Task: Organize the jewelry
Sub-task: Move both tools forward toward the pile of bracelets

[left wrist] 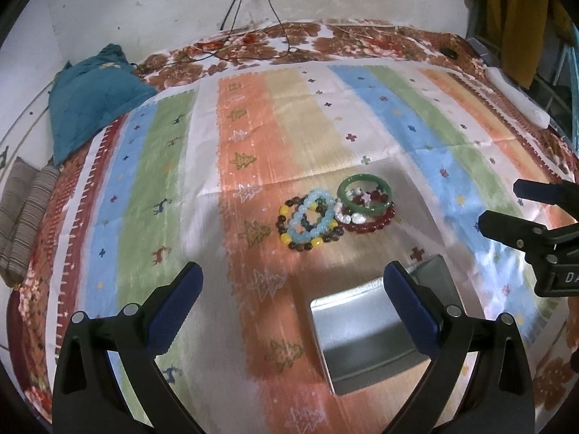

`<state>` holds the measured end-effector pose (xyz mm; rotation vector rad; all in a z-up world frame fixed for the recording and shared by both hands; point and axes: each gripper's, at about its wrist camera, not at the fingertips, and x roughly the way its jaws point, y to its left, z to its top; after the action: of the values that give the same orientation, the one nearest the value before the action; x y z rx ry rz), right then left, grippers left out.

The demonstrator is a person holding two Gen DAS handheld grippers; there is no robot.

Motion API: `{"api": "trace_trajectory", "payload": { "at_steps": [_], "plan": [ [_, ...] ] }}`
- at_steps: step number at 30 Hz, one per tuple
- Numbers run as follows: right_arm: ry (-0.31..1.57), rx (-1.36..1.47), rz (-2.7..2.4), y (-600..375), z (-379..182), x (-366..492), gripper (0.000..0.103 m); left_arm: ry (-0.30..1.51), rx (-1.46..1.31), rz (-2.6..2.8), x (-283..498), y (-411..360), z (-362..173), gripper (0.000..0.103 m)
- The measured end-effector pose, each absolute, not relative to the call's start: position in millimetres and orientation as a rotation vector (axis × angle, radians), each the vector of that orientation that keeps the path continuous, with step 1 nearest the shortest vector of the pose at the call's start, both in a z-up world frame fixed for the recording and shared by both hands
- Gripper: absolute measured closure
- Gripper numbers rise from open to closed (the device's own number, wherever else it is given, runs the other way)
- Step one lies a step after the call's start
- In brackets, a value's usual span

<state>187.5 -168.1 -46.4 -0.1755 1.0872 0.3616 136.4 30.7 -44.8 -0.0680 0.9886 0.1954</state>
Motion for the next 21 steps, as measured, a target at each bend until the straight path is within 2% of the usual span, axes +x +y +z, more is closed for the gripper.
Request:
{"api": "trace_trajectory", "payload": {
  "at_steps": [21],
  "plan": [
    [1.156,-0.181,0.304,-168,-87,241,0.004,1.091,-0.031,0.195,190,42,-84,0.009]
  ]
}}
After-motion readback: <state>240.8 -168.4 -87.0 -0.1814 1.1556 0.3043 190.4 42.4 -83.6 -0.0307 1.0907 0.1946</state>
